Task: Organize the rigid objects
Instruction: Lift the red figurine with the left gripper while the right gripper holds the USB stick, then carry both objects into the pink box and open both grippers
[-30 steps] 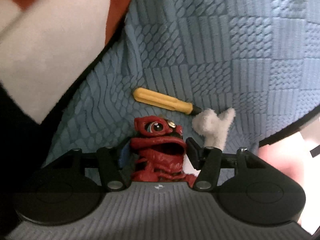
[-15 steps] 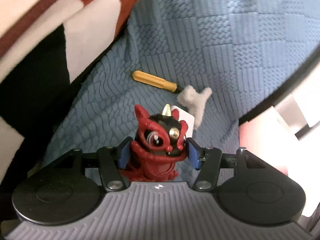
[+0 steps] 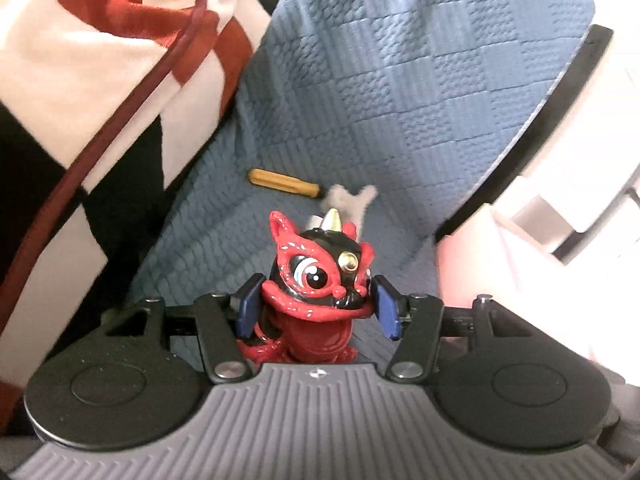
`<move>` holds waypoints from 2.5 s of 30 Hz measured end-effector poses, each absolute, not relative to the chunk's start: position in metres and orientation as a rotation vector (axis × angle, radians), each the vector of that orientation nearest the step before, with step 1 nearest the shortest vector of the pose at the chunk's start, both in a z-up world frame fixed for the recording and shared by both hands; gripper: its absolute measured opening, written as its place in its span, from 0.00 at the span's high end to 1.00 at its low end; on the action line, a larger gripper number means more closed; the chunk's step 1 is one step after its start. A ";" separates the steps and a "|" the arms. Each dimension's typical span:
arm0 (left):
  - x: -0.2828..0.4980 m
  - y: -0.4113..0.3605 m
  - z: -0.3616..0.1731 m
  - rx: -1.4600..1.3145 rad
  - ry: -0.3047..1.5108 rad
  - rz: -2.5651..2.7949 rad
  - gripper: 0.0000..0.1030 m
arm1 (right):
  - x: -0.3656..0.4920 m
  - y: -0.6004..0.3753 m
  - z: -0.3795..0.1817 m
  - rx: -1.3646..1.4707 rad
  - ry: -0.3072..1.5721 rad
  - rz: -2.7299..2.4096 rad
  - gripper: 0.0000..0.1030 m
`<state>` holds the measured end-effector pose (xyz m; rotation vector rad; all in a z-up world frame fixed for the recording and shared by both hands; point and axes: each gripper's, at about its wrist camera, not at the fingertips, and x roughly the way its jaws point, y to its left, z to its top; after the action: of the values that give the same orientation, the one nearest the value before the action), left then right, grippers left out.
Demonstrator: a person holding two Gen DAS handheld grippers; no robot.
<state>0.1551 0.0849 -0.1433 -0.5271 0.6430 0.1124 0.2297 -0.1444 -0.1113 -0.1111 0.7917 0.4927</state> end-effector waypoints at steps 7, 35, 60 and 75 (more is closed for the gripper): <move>0.129 0.070 -0.116 -0.545 0.593 0.079 0.39 | 0.210 -0.163 -0.069 -0.078 0.736 0.509 0.17; 0.153 -0.085 -0.056 -0.436 0.582 -0.257 0.39 | 0.188 -0.311 -0.022 0.043 0.631 0.258 0.17; 0.317 -0.205 -0.099 -0.244 0.885 -0.399 0.39 | 0.297 -0.405 -0.097 0.065 0.898 0.143 0.17; 0.314 -0.199 -0.109 -0.261 0.904 -0.374 0.38 | 0.303 -0.416 -0.127 0.116 0.968 0.129 0.00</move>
<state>0.3144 -0.1985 -0.1085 -0.2613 0.9037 -0.3736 0.3028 -0.4157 -0.1273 0.1157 0.9681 0.1289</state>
